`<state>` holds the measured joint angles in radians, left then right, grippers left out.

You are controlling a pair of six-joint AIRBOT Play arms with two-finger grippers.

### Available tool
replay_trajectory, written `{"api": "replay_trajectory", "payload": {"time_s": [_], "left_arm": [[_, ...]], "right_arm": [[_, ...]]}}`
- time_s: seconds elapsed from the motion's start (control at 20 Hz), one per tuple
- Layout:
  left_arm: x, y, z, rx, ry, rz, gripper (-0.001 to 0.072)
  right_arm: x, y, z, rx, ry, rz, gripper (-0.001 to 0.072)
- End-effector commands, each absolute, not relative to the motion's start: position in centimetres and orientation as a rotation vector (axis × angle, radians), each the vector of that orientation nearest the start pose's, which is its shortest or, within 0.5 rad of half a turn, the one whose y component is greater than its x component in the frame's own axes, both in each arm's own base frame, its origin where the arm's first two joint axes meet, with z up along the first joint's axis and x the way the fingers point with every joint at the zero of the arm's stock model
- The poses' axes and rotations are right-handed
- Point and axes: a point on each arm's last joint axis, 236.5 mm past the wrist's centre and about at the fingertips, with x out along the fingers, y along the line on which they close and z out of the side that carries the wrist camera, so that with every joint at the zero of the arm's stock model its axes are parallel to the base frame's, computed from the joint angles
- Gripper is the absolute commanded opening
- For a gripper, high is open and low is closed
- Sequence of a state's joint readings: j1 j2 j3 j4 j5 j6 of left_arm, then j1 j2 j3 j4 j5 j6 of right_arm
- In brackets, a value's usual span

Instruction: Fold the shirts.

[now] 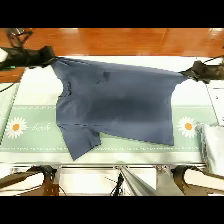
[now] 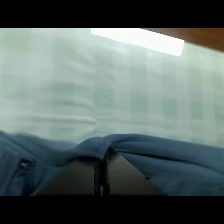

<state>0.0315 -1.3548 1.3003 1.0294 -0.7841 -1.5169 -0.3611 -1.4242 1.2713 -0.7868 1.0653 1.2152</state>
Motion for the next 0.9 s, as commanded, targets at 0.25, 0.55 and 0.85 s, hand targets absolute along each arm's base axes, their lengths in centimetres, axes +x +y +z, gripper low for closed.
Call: {"api": "replay_trajectory", "payload": {"time_s": [0.25,0.55,0.85], "left_arm": [[55.9,-7.3,-0.1,-0.851,0.848,-0.099,0.0027],[53.6,-8.3,2.2,-0.739,0.987,-0.307,0.0027],[44.8,-6.7,-3.9,-0.559,1.386,-0.362,0.0027]], "right_arm": [[54.8,-0.4,0.3,0.749,0.999,0.221,0.0022],[50.5,1.5,-0.6,0.686,1.185,0.330,0.0022],[44.8,-0.1,-4.8,0.567,1.447,0.263,0.0023]]}}
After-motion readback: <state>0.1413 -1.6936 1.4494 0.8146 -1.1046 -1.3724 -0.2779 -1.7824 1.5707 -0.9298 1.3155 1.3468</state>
